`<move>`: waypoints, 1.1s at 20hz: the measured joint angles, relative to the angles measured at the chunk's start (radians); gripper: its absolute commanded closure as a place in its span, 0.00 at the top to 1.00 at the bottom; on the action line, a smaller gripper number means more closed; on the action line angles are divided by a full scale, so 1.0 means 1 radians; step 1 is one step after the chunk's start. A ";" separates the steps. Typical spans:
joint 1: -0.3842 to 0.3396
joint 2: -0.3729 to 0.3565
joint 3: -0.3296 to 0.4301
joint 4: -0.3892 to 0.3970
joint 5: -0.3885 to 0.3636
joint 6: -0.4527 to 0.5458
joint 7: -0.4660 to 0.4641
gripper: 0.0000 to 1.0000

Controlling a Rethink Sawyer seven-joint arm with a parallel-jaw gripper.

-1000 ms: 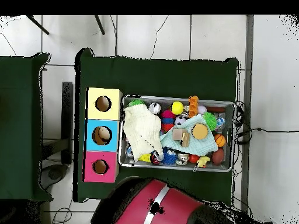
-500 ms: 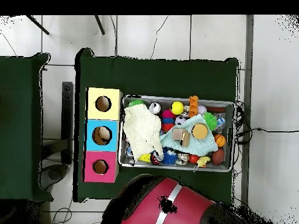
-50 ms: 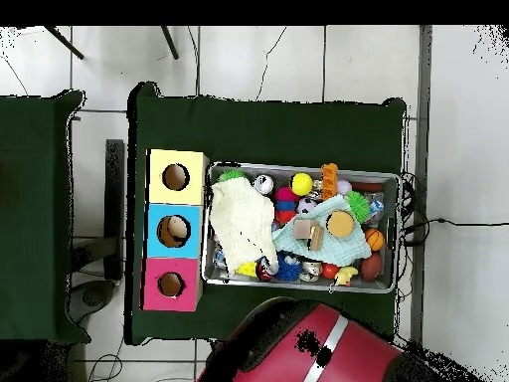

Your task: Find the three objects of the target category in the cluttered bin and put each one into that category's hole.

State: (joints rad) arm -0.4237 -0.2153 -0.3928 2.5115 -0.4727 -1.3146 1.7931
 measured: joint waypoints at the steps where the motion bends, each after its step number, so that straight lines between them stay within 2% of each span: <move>1: -0.003 0.001 0.004 0.000 0.000 0.003 0.000 1.00; 14: -0.014 0.042 0.036 -0.018 0.002 -0.012 0.000 1.00; 20: -0.003 0.083 0.038 -0.039 0.004 -0.148 0.000 1.00; 22: 0.007 0.111 0.038 -0.054 0.005 -0.247 0.000 1.00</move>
State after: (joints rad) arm -0.4168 -0.1038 -0.3551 2.4578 -0.4681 -1.5617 1.7931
